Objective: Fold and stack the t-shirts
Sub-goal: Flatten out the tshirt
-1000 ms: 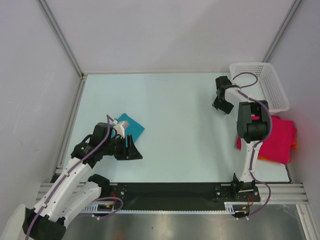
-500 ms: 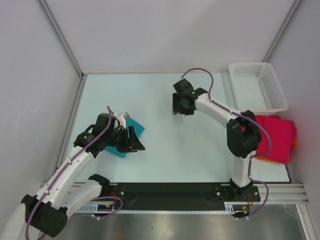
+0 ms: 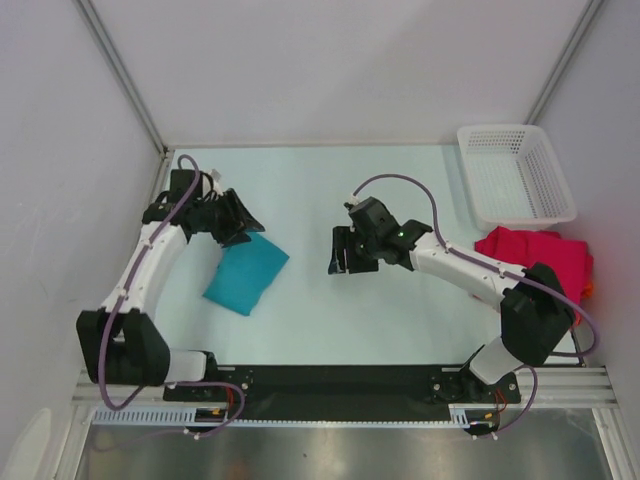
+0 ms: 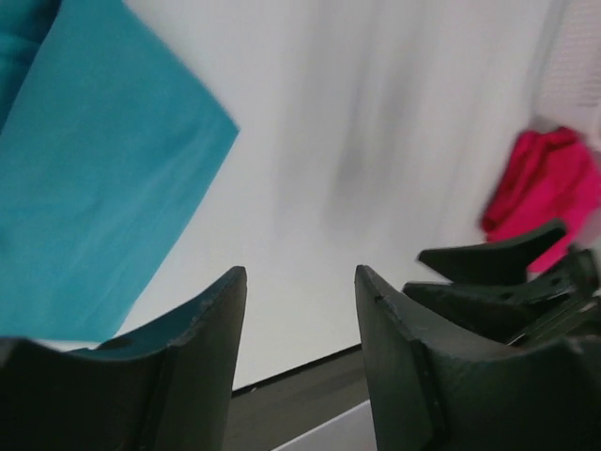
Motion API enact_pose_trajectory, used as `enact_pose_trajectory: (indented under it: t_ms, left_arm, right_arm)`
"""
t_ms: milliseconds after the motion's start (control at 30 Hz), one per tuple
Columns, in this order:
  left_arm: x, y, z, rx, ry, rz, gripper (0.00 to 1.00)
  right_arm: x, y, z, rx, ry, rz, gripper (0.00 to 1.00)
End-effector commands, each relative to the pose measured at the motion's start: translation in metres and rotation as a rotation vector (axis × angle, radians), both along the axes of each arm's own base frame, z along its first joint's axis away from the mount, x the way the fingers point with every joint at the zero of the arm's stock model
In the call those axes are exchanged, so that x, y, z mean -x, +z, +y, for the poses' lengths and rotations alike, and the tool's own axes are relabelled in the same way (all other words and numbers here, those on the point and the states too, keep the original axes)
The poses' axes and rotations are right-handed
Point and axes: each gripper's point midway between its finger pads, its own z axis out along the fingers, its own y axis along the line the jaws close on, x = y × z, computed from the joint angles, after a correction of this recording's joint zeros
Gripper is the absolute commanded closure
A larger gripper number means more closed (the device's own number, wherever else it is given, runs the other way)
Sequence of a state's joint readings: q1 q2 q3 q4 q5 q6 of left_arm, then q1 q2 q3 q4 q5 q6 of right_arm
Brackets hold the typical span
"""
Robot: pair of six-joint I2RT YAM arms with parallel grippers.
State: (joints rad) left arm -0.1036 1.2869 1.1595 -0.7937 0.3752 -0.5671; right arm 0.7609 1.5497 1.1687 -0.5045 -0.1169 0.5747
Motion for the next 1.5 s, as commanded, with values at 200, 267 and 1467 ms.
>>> enact_pose_trajectory:
  t_ms: [200,267,1467]
  left_arm:
    - [-0.064,-0.038,0.089,0.024,0.204,0.074,0.49]
    - [-0.074,-0.042,0.097,-0.021,0.207,0.088,0.49]
    - [-0.091,-0.076,0.001,0.024,-0.122,0.13,1.0]
  right_arm:
    - [-0.001,-0.007,0.042,-0.144,0.099,0.046,0.39]
    - [-0.006,-0.009,0.047,-0.149,0.114,0.059,0.39]
    - [-0.026,-0.05,0.058,-0.161,0.122,0.19,0.48]
